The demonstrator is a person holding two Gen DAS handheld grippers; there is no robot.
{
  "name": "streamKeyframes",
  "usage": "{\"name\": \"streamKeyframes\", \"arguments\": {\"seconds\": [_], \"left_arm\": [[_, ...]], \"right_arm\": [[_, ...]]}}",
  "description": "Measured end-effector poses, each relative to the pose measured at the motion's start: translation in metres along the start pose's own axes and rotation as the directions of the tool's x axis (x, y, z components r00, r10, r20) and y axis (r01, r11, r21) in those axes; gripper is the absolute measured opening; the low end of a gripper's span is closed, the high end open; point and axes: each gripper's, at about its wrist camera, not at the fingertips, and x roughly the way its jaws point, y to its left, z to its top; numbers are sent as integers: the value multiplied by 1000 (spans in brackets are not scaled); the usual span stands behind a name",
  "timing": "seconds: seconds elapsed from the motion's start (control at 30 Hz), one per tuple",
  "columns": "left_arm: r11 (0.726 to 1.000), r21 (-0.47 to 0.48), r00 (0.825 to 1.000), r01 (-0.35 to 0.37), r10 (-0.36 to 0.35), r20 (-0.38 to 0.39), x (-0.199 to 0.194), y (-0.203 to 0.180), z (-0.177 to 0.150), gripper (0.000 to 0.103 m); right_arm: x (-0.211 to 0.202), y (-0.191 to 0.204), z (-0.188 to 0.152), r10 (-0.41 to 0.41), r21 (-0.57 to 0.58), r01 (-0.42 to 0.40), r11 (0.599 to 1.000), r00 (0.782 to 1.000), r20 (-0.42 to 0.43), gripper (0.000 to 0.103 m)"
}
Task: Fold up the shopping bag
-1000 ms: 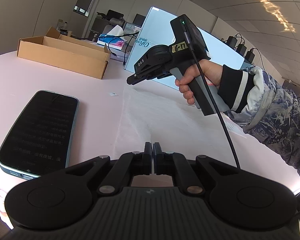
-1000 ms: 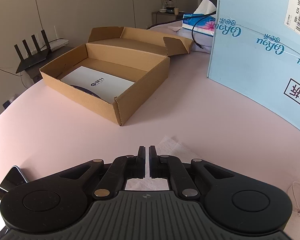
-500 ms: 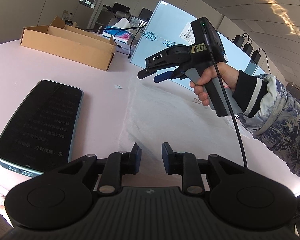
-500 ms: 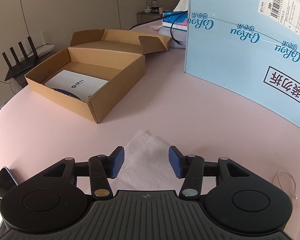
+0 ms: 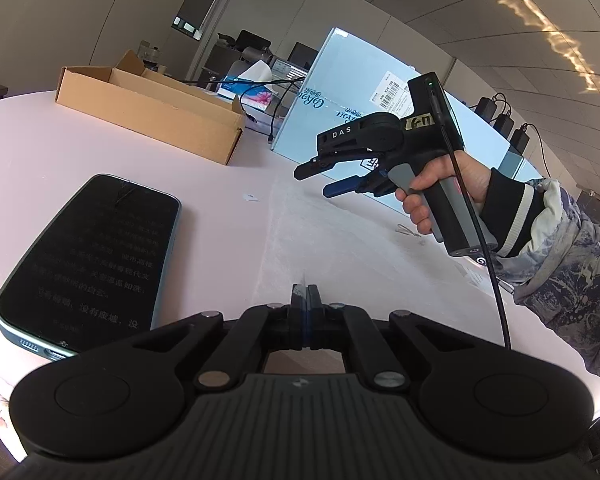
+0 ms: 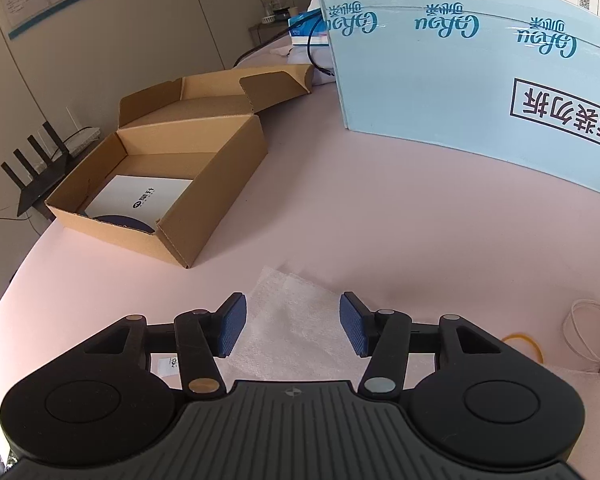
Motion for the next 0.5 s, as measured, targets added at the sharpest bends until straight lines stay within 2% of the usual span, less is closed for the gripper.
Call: {"name": "streamKeyframes", "arguments": {"seconds": [0.2,0.5], "left_arm": [[998,40,999,-46,46,-4,-3,-1,-2,0],[995,67,997,-77,78,-8,-6,-1,-4,0]], "right_arm": [[-7,-3,0,23,10,-23,1000,1000,20,56],[-12,-4,-1,29,7,-29,1000,999,33,57]]}}
